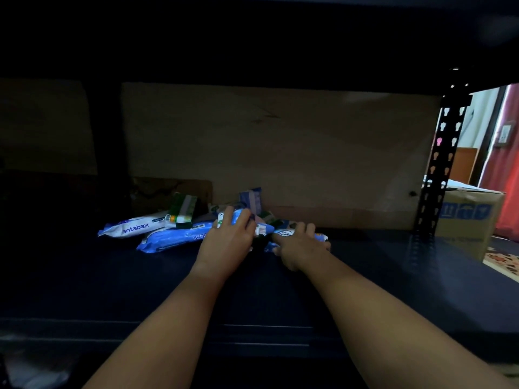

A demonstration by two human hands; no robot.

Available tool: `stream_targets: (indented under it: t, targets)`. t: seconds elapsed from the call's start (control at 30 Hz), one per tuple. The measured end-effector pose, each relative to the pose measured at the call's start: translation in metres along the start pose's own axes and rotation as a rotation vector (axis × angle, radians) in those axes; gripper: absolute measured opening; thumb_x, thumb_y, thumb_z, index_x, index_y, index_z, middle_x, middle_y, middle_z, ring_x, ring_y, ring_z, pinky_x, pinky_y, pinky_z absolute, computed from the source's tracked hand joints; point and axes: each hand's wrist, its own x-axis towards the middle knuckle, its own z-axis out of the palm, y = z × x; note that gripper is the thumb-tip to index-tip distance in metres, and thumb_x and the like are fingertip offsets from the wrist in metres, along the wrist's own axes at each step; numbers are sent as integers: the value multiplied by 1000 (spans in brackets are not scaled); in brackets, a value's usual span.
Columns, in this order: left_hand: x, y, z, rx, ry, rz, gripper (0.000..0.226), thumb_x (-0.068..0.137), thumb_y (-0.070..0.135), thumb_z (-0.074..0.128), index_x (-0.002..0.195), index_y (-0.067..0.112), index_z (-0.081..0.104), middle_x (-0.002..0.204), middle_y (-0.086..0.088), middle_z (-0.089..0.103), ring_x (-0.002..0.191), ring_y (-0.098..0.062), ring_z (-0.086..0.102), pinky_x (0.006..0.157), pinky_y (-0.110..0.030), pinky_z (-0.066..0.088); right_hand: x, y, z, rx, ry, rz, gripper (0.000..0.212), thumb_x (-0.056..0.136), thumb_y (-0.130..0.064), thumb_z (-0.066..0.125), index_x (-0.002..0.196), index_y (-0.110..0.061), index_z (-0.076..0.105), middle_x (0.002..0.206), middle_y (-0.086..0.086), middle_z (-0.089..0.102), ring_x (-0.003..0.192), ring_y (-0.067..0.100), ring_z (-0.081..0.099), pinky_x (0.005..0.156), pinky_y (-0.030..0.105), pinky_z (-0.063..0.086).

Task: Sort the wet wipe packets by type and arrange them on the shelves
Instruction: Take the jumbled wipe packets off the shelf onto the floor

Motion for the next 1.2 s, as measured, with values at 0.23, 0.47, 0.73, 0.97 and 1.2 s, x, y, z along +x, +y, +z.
stream_targets:
  t: [0.23,0.47,0.73,0.97,1.2]
  targets:
    - [-3,-4,-2,0,36,19,58,69,39,88,114,9,65,125,-7,55,117,-37,55,53,-41,55,2,10,4,33,75,-68,40,103,-45,47,141,-45,35,145,16,25,134,32,19,105,57,34]
    - [-18,-5,-21,29,136,48,42,70,25,82,106,9,70,124,-8,62,117,-39,60,52,-39,55,-18,32,3,-88,310,-134,57,100,-33,57,150,-44,32,141,20,29,126,35,28,102,47,32]
    - [-44,2,-67,30,184,67,35,78,10,74,112,7,70,127,-11,63,120,-42,59,58,-43,58,-72,48,-18,-187,629,-200,56,81,-35,81,132,-39,58,103,17,52,95,36,48,69,43,44]
    - [-80,18,-116,16,324,104,34,86,3,49,112,4,71,124,-13,65,117,-44,61,65,-44,59,-140,54,-33,-163,638,-254,58,100,-38,56,151,-48,30,124,15,37,116,37,34,88,47,38]
    - [-127,43,-162,-58,416,111,39,95,1,38,121,4,67,131,-13,61,128,-44,54,80,-46,59,-222,51,-38,-235,713,-248,59,85,-35,76,136,-43,49,112,17,50,92,34,45,65,41,41]
